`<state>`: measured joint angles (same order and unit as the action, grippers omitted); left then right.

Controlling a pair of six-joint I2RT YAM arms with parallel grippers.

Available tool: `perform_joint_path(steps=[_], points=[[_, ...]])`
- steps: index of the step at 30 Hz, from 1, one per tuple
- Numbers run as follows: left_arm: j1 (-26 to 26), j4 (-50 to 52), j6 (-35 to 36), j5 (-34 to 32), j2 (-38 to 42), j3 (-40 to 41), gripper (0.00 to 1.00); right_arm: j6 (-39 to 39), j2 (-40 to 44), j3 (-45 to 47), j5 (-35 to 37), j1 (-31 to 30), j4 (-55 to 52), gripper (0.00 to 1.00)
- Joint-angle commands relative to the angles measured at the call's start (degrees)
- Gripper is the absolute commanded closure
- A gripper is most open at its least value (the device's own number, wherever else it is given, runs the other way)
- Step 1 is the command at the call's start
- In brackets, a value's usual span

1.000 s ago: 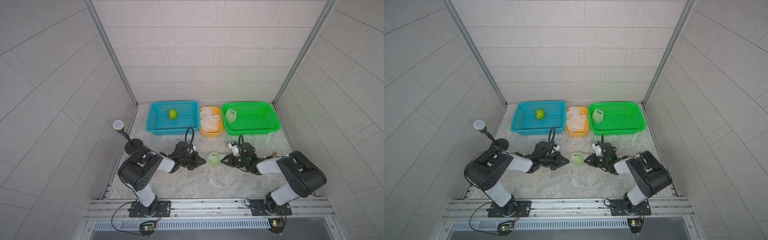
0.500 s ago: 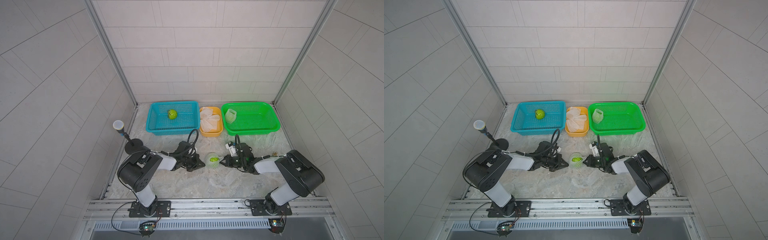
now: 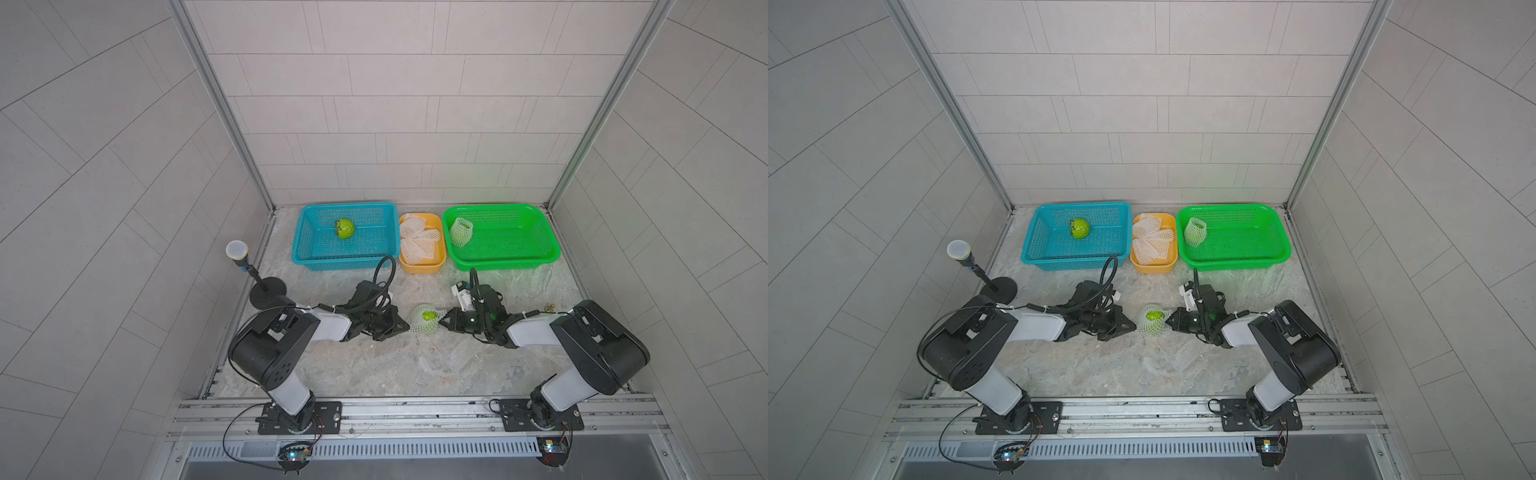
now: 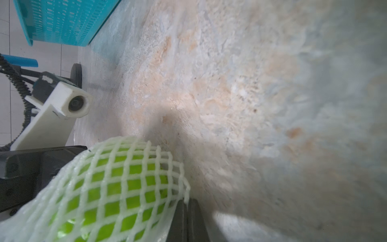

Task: Sleeve custard apples in foam nets
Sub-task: Put on the foam net on the custard apple.

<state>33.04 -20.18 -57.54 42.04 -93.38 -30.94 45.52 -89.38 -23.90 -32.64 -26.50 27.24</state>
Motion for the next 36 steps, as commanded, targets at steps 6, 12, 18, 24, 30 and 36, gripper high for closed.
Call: perform_joint_path(steps=[6,12,18,24,30,36], points=[[0.06,-1.04,-0.91,-2.29,-1.05,-2.1,0.95,0.98,0.0,-2.16,5.0,0.62,-2.75,1.0],[0.05,-0.38,-0.57,-3.45,-3.6,-2.9,0.94,1.4,-3.29,-2.82,4.97,0.57,-2.23,1.0],[0.02,0.55,0.58,-4.25,-5.02,-3.37,0.94,1.07,-4.68,-2.9,5.44,0.32,-2.03,1.0],[0.15,4.84,3.11,-5.29,-3.68,-4.22,0.92,1.04,-3.66,-3.04,5.4,0.33,-2.61,1.0],[0.14,7.05,3.59,-5.77,-0.58,-4.28,0.73,0.06,0.04,-3.36,7.22,0.91,-6.64,0.78],[0.01,12.74,6.11,-7.88,2.97,-4.22,0.69,-3.0,4.42,-3.26,10.22,1.97,-13.59,0.65]])
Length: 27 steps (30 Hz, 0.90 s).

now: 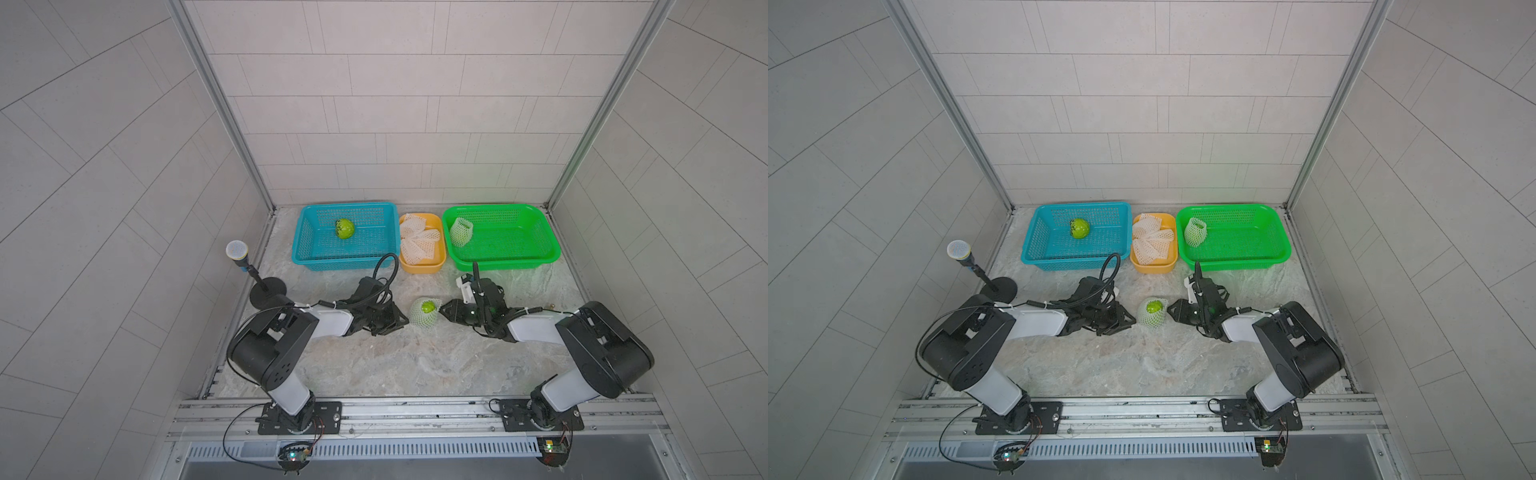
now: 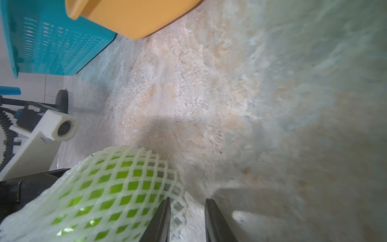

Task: Sleeve custard apples in foam nets
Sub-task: Put on the foam net on the custard apple.

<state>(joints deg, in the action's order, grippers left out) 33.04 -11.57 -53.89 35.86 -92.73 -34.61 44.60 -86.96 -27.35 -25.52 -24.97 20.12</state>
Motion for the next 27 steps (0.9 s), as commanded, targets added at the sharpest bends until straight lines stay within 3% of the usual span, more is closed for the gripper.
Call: perform_joint_path(steps=[1,6,9,11,13,18,19,27], points=[[-0.04,4.89,2.64,-2.15,3.12,-0.34,0.68,-2.63,2.9,0.19,3.61,0.53,-7.76,0.65],[0.0,9.04,3.85,-4.83,8.25,0.66,0.56,-7.43,10.78,-1.12,9.54,-0.52,-18.39,0.49],[-0.08,11.21,4.58,-6.15,12.25,1.44,0.48,-11.9,16.29,-5.14,16.39,-4.03,-29.02,0.34],[-0.13,12.14,4.81,-6.83,14.83,2.24,0.45,-14.0,18.2,-7.85,19.5,-6.41,-34.35,0.28],[-0.08,13.58,5.27,-7.56,16.99,2.82,0.42,-14.63,18.9,-11.27,21.12,-8.11,-37.73,0.2],[-0.17,14.05,5.36,-8.38,23.97,5.69,0.38,-14.5,17.69,-16.34,22.56,-12.26,-41.05,0.13],[-0.22,14.11,5.37,-8.33,25.38,6.14,0.38,-14.54,17.2,-17.25,22.75,-13.12,-41.4,0.01],[-0.42,16.5,4.53,-13.21,32.93,9.21,0.36,-13.72,9.17,-25.6,24.31,-17.73,-44.64,0.0]])
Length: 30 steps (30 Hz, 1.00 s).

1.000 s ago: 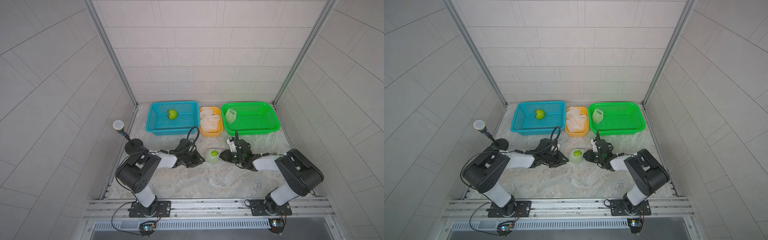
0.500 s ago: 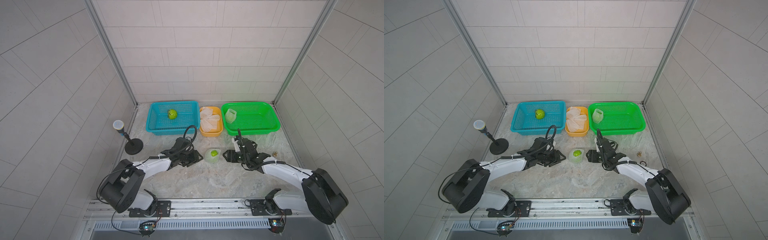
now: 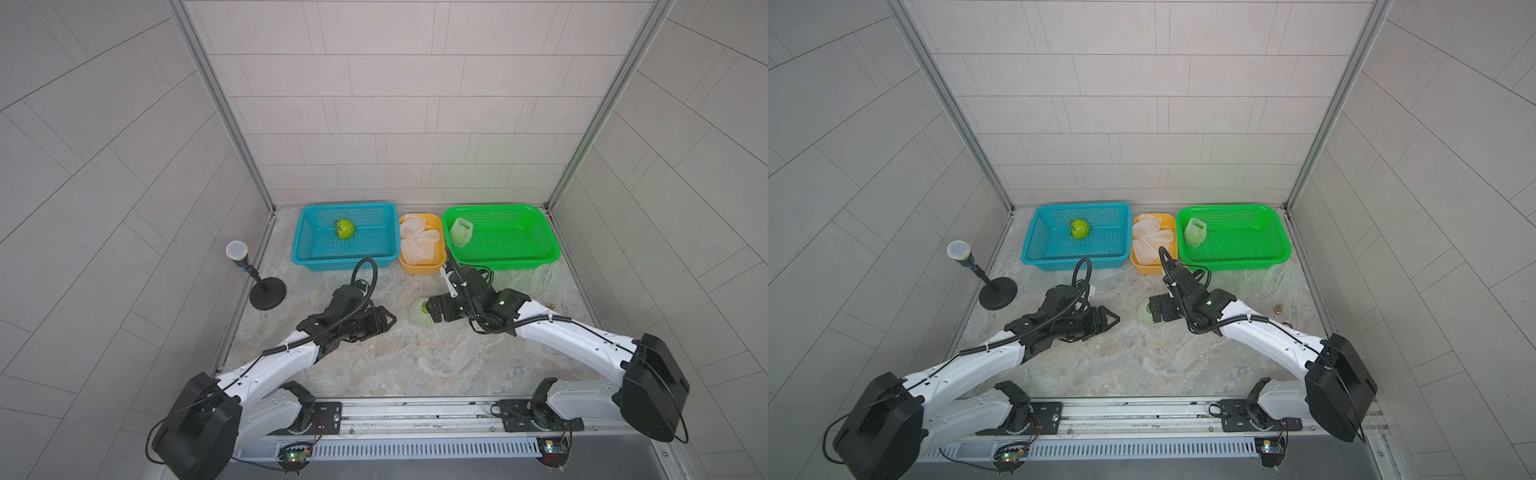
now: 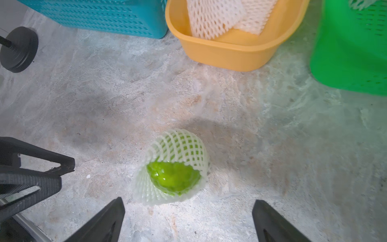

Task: Sleeve custard apples in foam nets
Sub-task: Put on the foam net on the custard apple.

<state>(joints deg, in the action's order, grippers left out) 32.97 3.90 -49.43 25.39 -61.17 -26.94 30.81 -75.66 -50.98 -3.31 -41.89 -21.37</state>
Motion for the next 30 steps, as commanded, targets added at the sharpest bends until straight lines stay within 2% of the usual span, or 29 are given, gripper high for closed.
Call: perform_joint_path(steps=[1,14,30], points=[[-0.34,0.58,-0.13,-2.89,1.47,1.78,0.36,0.19,-3.1,-2.61,1.84,-1.03,-3.07,0.0],[-0.55,-0.39,-0.06,0.83,-3.55,1.02,0.36,2.15,-13.57,-7.53,5.93,-3.81,-3.09,0.01],[-0.74,-0.32,0.17,1.61,-5.37,0.4,0.37,2.26,-22.14,-9.24,5.16,-3.81,0.53,0.12]])
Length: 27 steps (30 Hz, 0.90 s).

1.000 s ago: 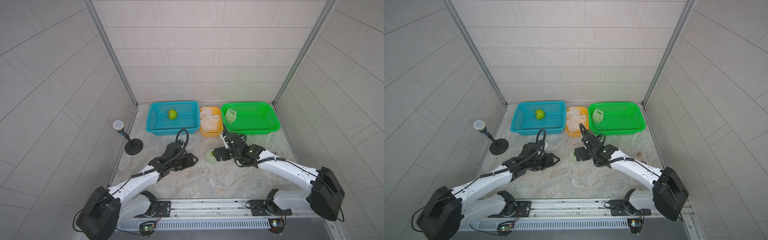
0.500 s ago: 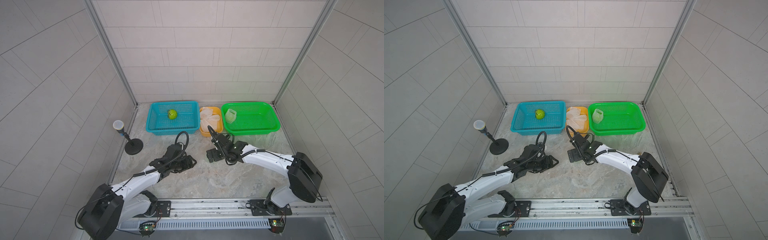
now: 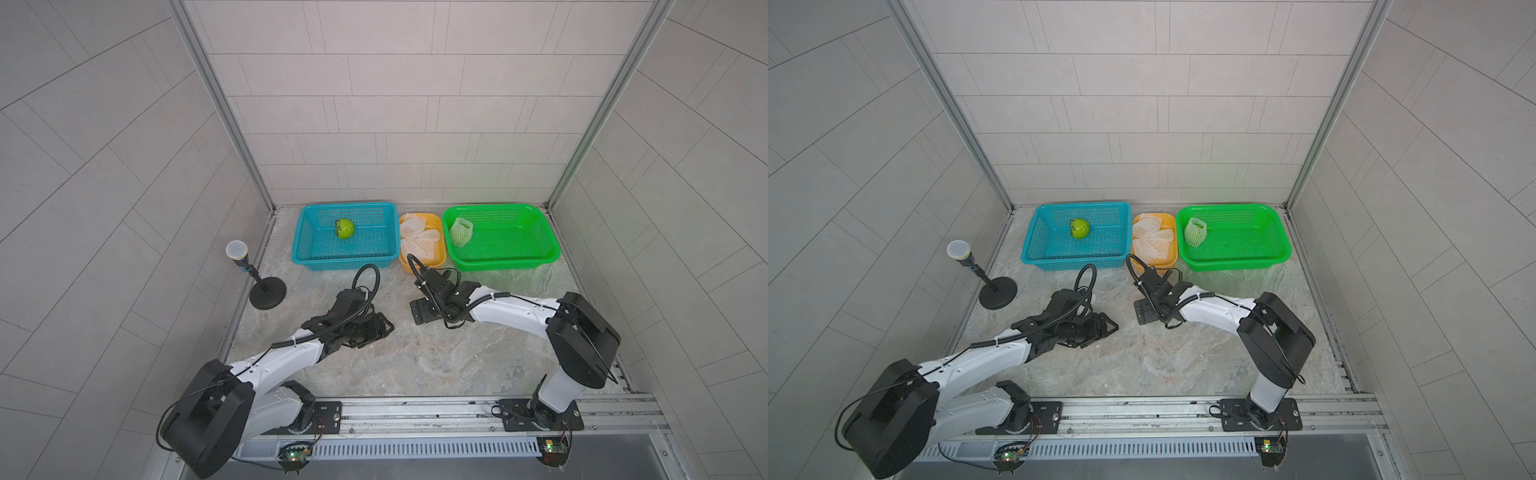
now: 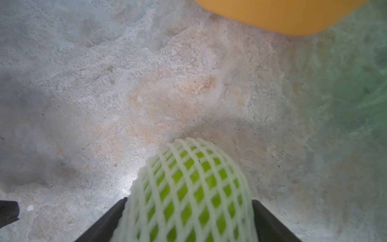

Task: Sleeve custard apples in foam nets
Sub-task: Put on the foam net on the custard apple.

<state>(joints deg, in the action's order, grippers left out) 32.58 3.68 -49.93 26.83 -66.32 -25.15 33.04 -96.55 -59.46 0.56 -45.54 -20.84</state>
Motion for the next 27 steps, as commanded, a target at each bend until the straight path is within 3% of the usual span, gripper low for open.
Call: perform_joint_path(steps=[1,7,15,27], points=[[-0.38,-0.08,0.71,0.2,-0.31,-1.47,0.37,-0.12,-1.92,-0.89,1.62,-0.16,0.01,0.13],[-0.33,-0.08,0.96,0.5,-1.15,-1.83,0.37,-1.11,-4.42,-1.26,2.47,-0.16,-0.25,0.17],[-0.44,-0.17,1.33,0.86,-2.25,-2.36,0.38,-2.1,-6.41,-1.85,2.65,-0.16,-0.69,0.09],[-0.43,-0.17,1.33,1.03,-2.32,-2.36,0.38,-3.15,-3.83,-2.1,3.2,-0.16,-0.69,0.1]])
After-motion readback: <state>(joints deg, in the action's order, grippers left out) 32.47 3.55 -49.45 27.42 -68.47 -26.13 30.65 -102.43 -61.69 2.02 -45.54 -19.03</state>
